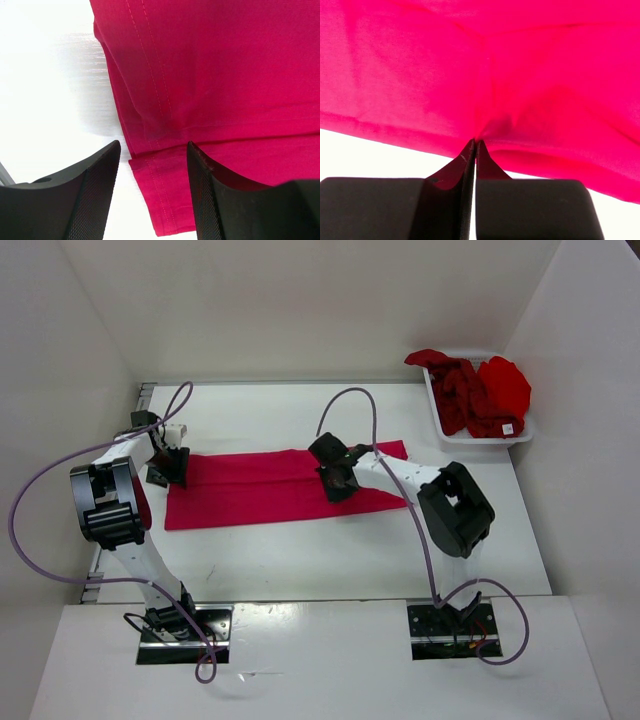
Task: Fold and stack the t-shirts
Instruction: Fold the other side of the tshirt into a rectangle, then rotate the tshirt 90 degrees
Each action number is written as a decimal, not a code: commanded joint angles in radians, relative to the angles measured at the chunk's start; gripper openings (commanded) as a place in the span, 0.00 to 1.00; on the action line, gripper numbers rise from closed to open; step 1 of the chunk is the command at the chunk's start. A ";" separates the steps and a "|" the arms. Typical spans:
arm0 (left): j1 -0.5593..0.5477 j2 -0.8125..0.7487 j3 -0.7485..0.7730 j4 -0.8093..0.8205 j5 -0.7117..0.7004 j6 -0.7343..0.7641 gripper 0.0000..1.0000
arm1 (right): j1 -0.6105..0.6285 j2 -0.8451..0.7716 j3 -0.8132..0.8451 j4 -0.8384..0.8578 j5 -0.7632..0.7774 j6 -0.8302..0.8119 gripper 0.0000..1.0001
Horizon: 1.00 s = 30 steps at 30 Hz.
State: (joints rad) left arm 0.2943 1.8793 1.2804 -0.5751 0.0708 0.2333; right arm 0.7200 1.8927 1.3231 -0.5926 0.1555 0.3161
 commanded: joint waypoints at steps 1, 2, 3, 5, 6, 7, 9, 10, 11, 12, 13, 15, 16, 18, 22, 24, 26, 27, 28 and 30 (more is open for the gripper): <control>0.006 -0.034 0.000 0.000 0.000 0.006 0.63 | 0.007 0.023 0.053 -0.012 -0.059 -0.002 0.00; 0.006 -0.034 0.000 0.000 0.000 0.006 0.63 | 0.007 0.032 0.066 -0.012 -0.059 -0.002 0.00; 0.006 -0.034 0.000 0.000 0.000 0.006 0.63 | 0.007 0.043 0.067 -0.012 -0.074 -0.002 0.00; 0.006 -0.034 0.000 0.000 0.000 0.006 0.63 | 0.007 0.043 0.077 -0.012 -0.088 -0.002 0.00; 0.006 -0.034 0.000 0.000 0.000 0.006 0.63 | 0.007 0.054 0.088 -0.012 -0.112 -0.002 0.00; 0.006 -0.034 0.000 0.000 0.000 0.006 0.63 | 0.007 0.054 0.088 -0.012 -0.123 -0.002 0.00; 0.006 -0.034 0.000 0.000 0.000 0.006 0.63 | 0.007 0.054 0.088 -0.012 -0.134 -0.002 0.00; 0.006 -0.034 0.000 0.000 0.000 0.006 0.63 | 0.007 0.054 0.088 -0.012 -0.134 -0.002 0.00; 0.006 -0.034 0.000 0.000 0.000 0.006 0.63 | 0.007 0.063 0.088 -0.012 -0.122 -0.002 0.01; 0.006 -0.034 0.000 0.000 0.000 0.006 0.63 | 0.007 0.063 0.088 -0.012 -0.122 -0.002 0.08; 0.006 -0.034 0.000 0.000 0.000 0.006 0.63 | 0.007 0.063 0.088 -0.012 -0.108 -0.002 0.17; 0.006 -0.034 0.000 0.000 0.000 0.006 0.63 | 0.007 0.063 0.088 -0.012 -0.108 -0.002 0.51; 0.006 -0.034 0.000 0.000 0.000 0.006 0.63 | 0.007 0.063 0.088 -0.021 -0.108 -0.002 0.63; 0.006 -0.043 0.000 0.000 0.000 0.006 0.63 | 0.007 0.042 0.088 -0.021 -0.108 -0.002 0.71; 0.006 -0.069 0.000 0.000 -0.009 0.006 0.66 | 0.007 -0.061 0.088 -0.009 -0.099 0.023 0.77; 0.006 -0.101 0.022 0.000 -0.009 0.006 0.67 | 0.007 -0.136 0.088 0.004 -0.016 0.082 0.78; 0.006 -0.135 0.037 0.000 -0.019 -0.003 0.70 | -0.002 -0.188 0.068 -0.012 0.108 0.171 0.78; 0.006 -0.146 0.046 0.000 -0.019 -0.003 0.72 | -0.002 -0.201 0.058 -0.022 0.157 0.205 0.78; 0.006 -0.166 0.059 0.010 -0.019 -0.014 0.75 | -0.013 -0.211 0.044 -0.035 0.198 0.239 0.78; 0.006 -0.184 0.059 0.041 -0.019 -0.014 0.77 | -0.046 -0.233 -0.010 -0.070 0.282 0.347 0.78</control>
State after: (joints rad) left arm 0.2943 1.7599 1.2934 -0.5720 0.0540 0.2314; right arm 0.7082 1.7088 1.3617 -0.6010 0.2554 0.4934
